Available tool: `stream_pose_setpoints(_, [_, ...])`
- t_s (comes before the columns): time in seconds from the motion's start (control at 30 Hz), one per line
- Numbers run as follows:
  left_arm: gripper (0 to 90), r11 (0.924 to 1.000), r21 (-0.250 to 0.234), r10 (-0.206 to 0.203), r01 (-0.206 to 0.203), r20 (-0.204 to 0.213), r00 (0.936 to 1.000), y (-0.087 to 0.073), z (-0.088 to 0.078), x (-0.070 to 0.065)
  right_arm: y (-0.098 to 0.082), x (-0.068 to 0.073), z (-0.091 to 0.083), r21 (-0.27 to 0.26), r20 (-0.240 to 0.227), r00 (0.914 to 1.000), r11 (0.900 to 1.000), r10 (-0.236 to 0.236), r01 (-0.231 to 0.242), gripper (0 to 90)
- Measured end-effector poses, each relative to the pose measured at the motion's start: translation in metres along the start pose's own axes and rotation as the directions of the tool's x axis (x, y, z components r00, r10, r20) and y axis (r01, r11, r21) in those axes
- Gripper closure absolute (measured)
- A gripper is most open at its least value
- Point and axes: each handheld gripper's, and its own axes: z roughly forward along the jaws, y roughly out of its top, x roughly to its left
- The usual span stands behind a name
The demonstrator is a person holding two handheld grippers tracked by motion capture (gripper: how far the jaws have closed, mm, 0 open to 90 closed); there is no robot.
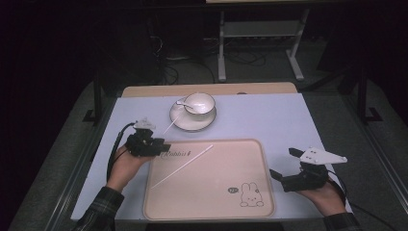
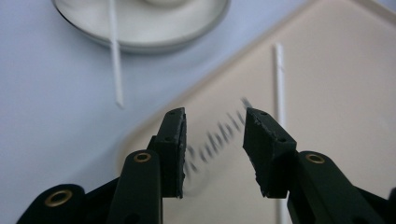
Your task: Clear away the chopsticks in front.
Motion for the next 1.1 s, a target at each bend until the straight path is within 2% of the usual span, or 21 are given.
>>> stream_pose_setpoints(0.1, [61.8,0.9999,-0.007,0.014,-0.014,-0.039,0.9992,0.017,0.008,0.011,0.000,0.000,0.000,-0.001,-0.001,1.0000,1.000,0.002,-0.002,0.0])
stream_pose_setpoints(0.17, [64.0,0.9998,-0.016,0.009,-0.009,-0.051,0.9987,0.029,0.016,0.019,0.000,0.000,0.000,0.000,-0.001,1.0000,1.000,0.002,-0.002,0.0])
stream_pose_setpoints(0.33, [67.2,1.0000,-0.002,-0.006,0.006,-0.099,0.9951,0.050,0.041,0.038,-0.001,-0.001,-0.001,-0.002,-0.002,1.0000,1.000,0.004,-0.004,0.0])
stream_pose_setpoints(0.4, [68.0,1.0000,-0.006,-0.001,0.001,-0.103,0.9947,0.054,0.049,0.044,-0.001,-0.001,-0.001,-0.003,-0.003,1.0000,1.000,0.007,-0.007,0.0])
stream_pose_setpoints(0.57, [68.5,0.9996,-0.015,-0.027,0.026,-0.095,0.9951,0.063,0.071,0.055,-0.002,-0.002,-0.001,-0.005,-0.006,1.0000,1.000,0.007,-0.007,0.0])
stream_pose_setpoints(0.8, [68.5,0.9989,0.031,-0.033,0.036,-0.103,0.9942,0.070,0.099,0.059,-0.002,-0.002,-0.001,-0.005,-0.009,0.9999,1.000,0.008,-0.008,0.0])
stream_pose_setpoints(0.97, [69.5,0.9968,0.073,-0.022,0.031,-0.124,0.9920,0.069,0.111,0.059,-0.003,-0.003,-0.002,-0.007,-0.008,0.9999,1.000,0.014,-0.014,0.0])
stream_pose_setpoints(1.1, [74.5,0.9938,0.106,-0.022,0.035,-0.127,0.9916,0.066,0.117,0.061,-0.003,-0.004,-0.003,-0.008,-0.007,0.9998,1.000,0.016,-0.016,0.0])
